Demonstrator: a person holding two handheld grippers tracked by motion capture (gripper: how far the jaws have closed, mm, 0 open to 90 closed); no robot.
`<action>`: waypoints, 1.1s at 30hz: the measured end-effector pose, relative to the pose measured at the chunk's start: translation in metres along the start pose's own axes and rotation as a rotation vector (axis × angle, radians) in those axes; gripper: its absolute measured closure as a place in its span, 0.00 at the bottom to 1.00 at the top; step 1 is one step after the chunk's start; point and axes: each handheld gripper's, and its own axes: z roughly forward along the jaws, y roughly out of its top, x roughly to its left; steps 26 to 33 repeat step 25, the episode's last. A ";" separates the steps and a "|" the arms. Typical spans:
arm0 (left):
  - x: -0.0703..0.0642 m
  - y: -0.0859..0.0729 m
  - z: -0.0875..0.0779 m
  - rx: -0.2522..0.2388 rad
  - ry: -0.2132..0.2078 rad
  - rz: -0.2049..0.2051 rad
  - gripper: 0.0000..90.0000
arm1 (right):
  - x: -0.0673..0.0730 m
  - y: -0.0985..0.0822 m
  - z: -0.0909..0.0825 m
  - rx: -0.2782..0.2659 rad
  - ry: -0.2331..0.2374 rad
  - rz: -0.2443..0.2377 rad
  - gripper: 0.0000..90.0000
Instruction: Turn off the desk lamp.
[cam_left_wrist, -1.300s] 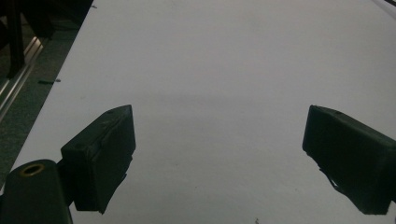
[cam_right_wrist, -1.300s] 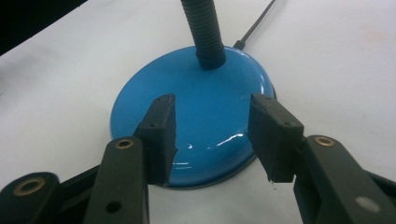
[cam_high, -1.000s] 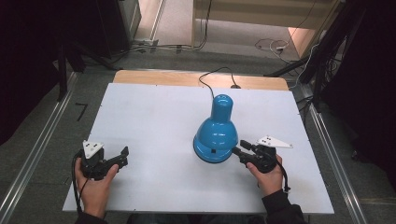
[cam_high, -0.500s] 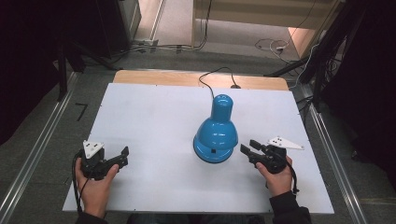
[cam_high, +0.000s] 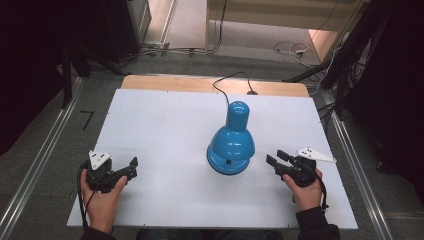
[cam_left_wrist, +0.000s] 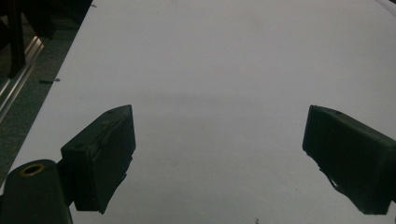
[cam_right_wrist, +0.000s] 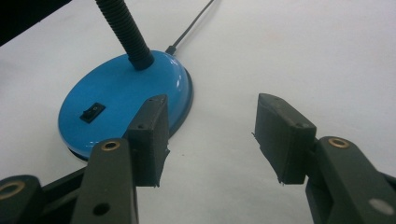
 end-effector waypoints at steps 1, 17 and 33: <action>0.000 0.000 0.000 0.000 0.001 0.000 0.12 | -0.001 0.000 -0.001 0.000 -0.005 0.000 0.48; 0.001 -0.001 0.002 0.014 0.005 -0.004 0.11 | -0.031 -0.009 -0.027 0.003 -0.101 0.011 0.46; 0.001 -0.004 0.007 0.039 0.040 0.023 0.11 | -0.062 -0.026 -0.031 0.092 -0.307 -0.013 0.33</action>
